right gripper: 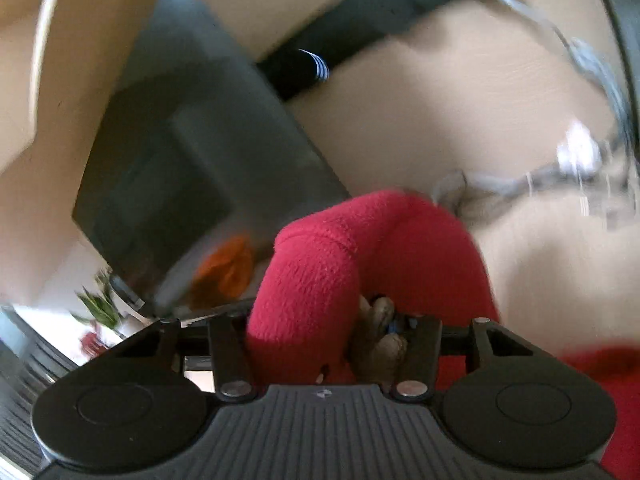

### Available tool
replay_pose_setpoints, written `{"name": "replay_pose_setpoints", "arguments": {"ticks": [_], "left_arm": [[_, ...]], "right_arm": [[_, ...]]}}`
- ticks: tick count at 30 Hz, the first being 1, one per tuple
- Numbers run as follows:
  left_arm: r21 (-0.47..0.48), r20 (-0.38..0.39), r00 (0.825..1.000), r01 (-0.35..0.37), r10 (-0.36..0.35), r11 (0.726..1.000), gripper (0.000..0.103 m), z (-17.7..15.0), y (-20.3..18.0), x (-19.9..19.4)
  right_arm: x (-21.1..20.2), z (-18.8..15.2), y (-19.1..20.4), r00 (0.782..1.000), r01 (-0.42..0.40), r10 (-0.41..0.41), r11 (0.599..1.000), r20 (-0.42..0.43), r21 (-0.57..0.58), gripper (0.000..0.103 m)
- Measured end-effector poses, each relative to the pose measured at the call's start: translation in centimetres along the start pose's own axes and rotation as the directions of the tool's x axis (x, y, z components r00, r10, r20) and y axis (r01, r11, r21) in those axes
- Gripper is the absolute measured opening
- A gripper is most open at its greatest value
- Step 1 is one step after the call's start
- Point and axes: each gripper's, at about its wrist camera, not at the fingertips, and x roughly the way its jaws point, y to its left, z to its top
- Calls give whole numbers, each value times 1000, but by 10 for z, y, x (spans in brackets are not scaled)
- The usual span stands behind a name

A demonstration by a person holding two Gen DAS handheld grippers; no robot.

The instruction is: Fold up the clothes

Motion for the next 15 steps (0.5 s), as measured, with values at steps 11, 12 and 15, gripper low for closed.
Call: {"name": "replay_pose_setpoints", "arguments": {"ticks": [11, 12, 15], "left_arm": [[43, -91, 994, 57, -53, 997, 102, 8, 7, -12], [52, -99, 994, 62, -57, 997, 102, 9, 7, -15], [47, -99, 991, 91, -86, 995, 102, 15, 11, -28]], "right_arm": [[-28, -28, -15, 978, -211, 191, 891, 88, 402, 41], [-37, -30, -3, 985, -167, 142, 937, 102, 308, 42], [-61, -46, 29, 989, 26, -22, 999, 145, -22, 57]]}}
